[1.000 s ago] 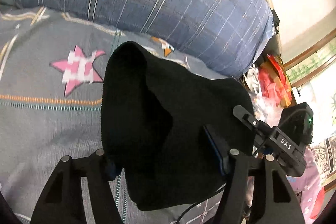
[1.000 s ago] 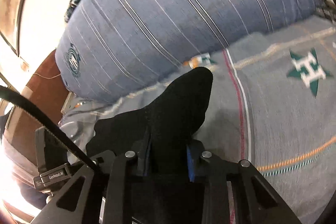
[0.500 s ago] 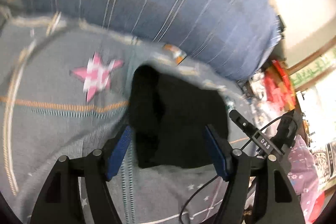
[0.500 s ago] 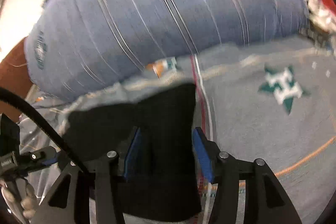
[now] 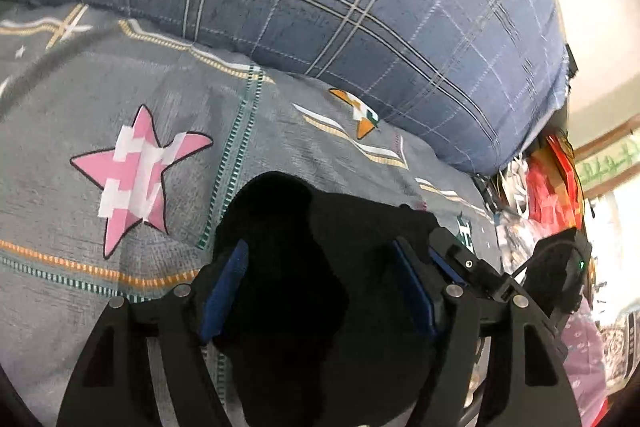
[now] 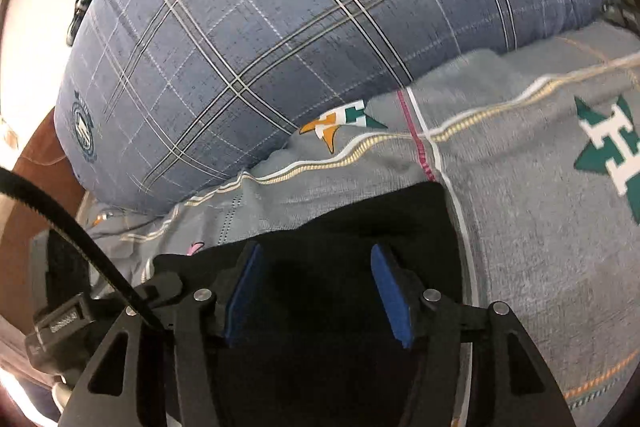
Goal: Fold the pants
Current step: 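Lay the pants down and open both grippers, pulling back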
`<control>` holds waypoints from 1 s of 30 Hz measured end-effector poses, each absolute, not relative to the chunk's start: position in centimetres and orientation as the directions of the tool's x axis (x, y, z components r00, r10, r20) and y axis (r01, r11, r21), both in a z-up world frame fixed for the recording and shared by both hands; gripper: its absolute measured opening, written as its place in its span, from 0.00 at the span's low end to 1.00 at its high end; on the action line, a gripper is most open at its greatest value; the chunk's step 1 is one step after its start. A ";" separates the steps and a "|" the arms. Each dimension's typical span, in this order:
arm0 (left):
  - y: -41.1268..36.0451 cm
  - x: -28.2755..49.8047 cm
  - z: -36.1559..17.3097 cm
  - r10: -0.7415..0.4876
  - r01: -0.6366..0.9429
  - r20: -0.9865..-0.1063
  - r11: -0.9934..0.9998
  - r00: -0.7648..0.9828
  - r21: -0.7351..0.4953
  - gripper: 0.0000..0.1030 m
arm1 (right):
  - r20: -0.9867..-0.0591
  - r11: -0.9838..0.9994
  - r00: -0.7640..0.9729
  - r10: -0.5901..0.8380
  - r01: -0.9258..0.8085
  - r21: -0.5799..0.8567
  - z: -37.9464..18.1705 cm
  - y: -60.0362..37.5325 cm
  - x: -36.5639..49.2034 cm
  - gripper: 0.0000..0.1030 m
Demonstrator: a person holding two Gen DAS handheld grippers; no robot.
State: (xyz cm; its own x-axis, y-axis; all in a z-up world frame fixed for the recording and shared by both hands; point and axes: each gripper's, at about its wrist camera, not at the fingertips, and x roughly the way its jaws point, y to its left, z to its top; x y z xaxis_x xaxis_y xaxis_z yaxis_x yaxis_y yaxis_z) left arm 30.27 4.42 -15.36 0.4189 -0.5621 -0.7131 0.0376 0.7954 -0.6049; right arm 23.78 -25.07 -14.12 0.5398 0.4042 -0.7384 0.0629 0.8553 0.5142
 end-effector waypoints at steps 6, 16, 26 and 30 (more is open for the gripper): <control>6.5 25.1 -11.6 -0.518 0.064 -0.714 0.827 0.470 -0.558 0.70 | -0.701 0.883 0.615 0.360 0.018 0.469 -10.0 -24.7 19.6 0.66; 8.9 12.0 -8.7 -0.302 -0.016 -0.713 0.916 0.633 -0.402 0.70 | -0.690 0.935 0.649 0.319 -0.099 0.340 -8.4 -19.8 5.9 0.72; 9.9 6.0 -6.3 -0.147 -0.059 -0.667 0.959 0.731 -0.276 0.75 | -0.688 0.920 0.647 0.328 -0.054 0.387 -7.3 -17.8 2.1 0.88; 8.2 4.7 -6.4 -0.106 -0.038 -0.663 0.979 0.741 -0.199 0.75 | -0.739 0.923 0.591 0.323 -0.026 0.383 -9.5 -16.6 1.1 0.88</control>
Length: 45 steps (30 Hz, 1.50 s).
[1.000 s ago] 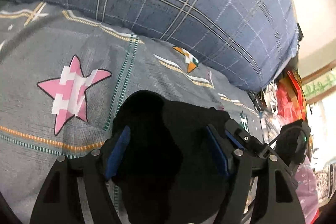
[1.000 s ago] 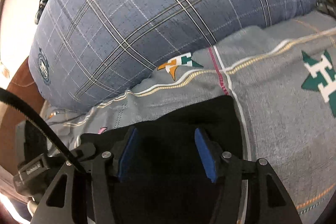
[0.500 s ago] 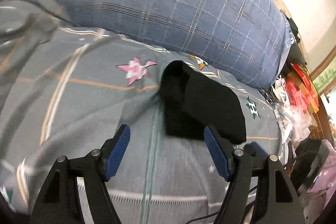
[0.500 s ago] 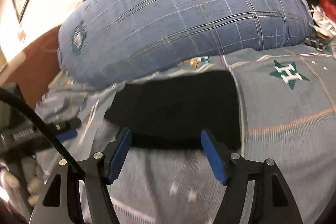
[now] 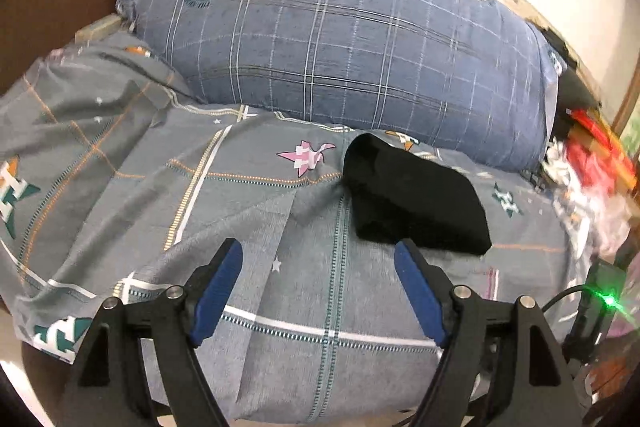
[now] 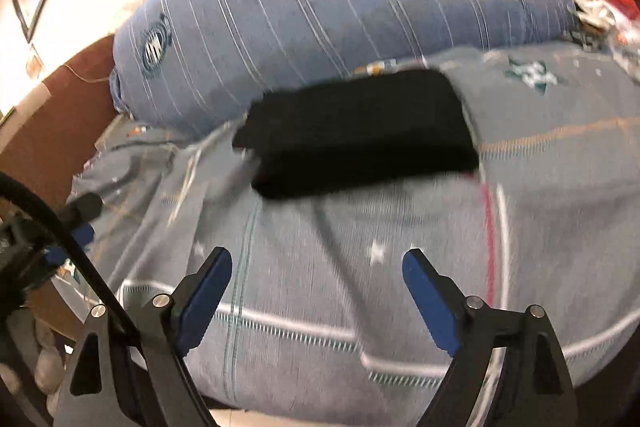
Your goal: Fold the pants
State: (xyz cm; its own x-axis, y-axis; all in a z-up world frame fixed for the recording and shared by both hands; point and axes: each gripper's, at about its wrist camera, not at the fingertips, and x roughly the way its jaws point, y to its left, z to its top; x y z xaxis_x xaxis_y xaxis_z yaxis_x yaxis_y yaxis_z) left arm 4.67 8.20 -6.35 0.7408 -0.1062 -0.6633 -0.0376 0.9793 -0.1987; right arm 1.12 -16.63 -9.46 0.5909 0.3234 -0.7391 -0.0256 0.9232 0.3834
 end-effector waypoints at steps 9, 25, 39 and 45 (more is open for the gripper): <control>6.0 3.3 -6.8 -0.117 0.005 -0.668 0.986 0.735 -0.167 0.80 | -0.731 0.987 0.664 0.159 -0.099 0.124 -7.6 -14.3 -3.1 0.88; 4.6 2.7 -8.8 -0.093 0.009 -0.710 0.993 0.698 -0.121 0.80 | -0.795 0.998 0.605 0.036 -0.068 -0.007 -9.2 -13.7 -2.9 0.88; 4.4 2.5 -9.6 -0.082 0.007 -0.723 0.994 0.685 -0.107 0.80 | -0.815 0.996 0.579 -0.013 -0.064 -0.062 -10.2 -13.6 -2.8 0.88; 4.6 2.6 -9.9 -0.079 0.002 -0.728 0.994 0.681 -0.106 0.80 | -0.822 0.997 0.569 -0.026 -0.049 -0.065 -10.5 -13.9 -2.7 0.88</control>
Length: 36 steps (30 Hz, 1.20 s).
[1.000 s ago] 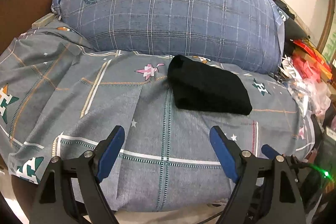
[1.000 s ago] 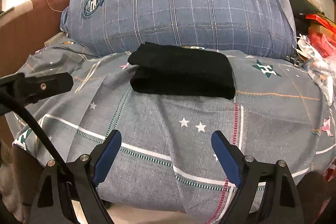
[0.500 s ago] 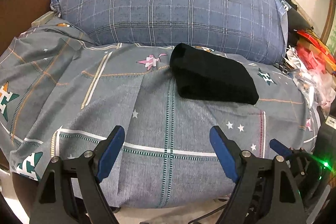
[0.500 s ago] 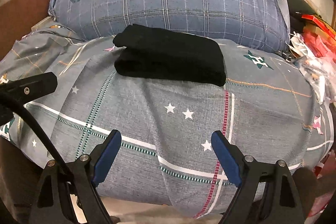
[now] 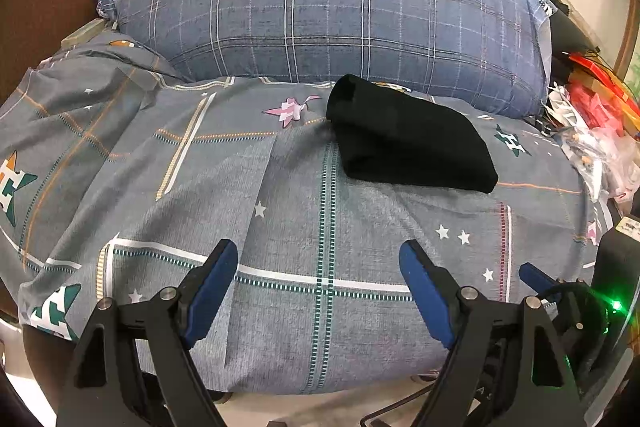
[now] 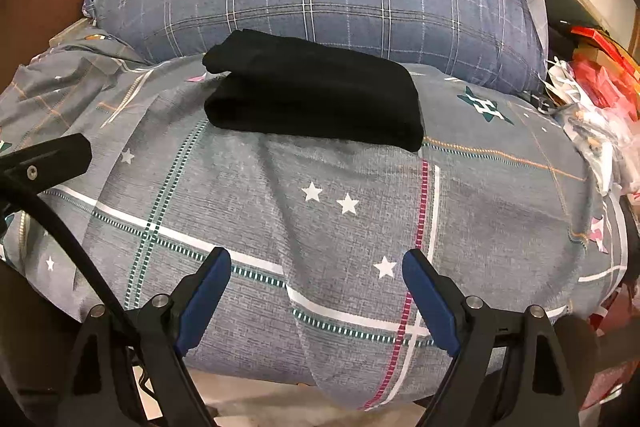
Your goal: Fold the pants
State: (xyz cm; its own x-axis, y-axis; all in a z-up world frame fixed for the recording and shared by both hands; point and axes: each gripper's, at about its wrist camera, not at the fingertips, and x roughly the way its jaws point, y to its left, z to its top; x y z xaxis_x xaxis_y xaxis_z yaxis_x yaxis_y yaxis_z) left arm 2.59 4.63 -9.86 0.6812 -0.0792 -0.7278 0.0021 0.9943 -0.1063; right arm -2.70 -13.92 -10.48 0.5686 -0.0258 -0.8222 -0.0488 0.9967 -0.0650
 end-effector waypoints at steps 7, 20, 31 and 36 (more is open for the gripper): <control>4.8 2.7 -10.2 -0.074 -0.004 -0.736 0.995 0.672 -0.104 0.80 | -0.827 0.996 0.561 -0.030 -0.051 -0.071 -10.7 -13.7 -2.8 0.88; 5.0 2.8 -10.7 -0.063 -0.019 -0.744 0.995 0.665 -0.101 0.80 | -0.836 0.994 0.547 -0.052 -0.048 -0.093 -11.2 -13.7 -2.6 0.88; 4.8 2.7 -11.2 0.024 -0.042 -0.737 0.999 0.676 -0.006 0.80 | -0.848 0.997 0.527 -0.057 -0.018 -0.079 -11.7 -14.6 -2.5 0.88; 4.9 2.9 -11.7 0.039 -0.045 -0.744 0.999 0.667 0.012 0.80 | -0.849 0.996 0.525 -0.056 -0.024 -0.081 -11.7 -14.3 -2.5 0.88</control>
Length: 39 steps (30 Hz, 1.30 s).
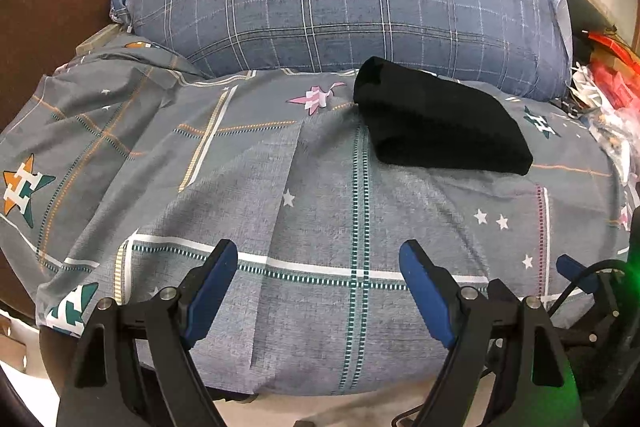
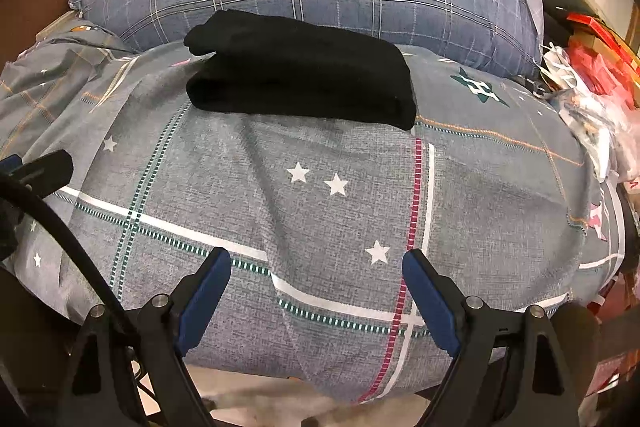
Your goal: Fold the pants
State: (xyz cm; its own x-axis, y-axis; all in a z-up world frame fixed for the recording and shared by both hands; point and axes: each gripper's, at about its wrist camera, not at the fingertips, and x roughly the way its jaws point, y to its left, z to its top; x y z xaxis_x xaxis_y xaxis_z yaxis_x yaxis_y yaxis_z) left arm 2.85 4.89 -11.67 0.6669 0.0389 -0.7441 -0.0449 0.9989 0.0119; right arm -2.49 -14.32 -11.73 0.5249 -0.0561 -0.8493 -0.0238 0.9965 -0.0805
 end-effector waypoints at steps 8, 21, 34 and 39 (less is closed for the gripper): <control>4.9 2.9 -12.0 0.046 -0.047 -0.751 0.999 0.658 0.019 0.80 | -0.857 0.997 0.513 -0.045 -0.033 -0.072 -12.2 -14.1 -2.5 0.88; 4.7 3.1 -12.5 0.044 -0.046 -0.765 0.999 0.643 0.019 0.80 | -0.862 0.997 0.506 -0.039 -0.032 -0.064 -12.4 -14.1 -2.4 0.88; 4.7 3.3 -12.9 0.034 -0.043 -0.776 0.999 0.630 0.009 0.80 | -0.869 0.998 0.494 -0.033 -0.037 -0.059 -12.9 -13.8 -2.3 0.88; 4.7 3.3 -13.1 0.030 -0.042 -0.779 0.999 0.626 0.005 0.80 | -0.871 0.998 0.491 -0.030 -0.039 -0.057 -13.0 -13.8 -2.3 0.88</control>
State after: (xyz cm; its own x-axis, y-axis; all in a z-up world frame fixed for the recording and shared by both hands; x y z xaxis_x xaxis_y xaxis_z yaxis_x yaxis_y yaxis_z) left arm 3.33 4.70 -13.10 0.6263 0.0300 -0.7790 -0.0417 0.9991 0.0049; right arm -2.27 -13.82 -12.97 0.4910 -0.0301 -0.8707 -0.0393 0.9976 -0.0566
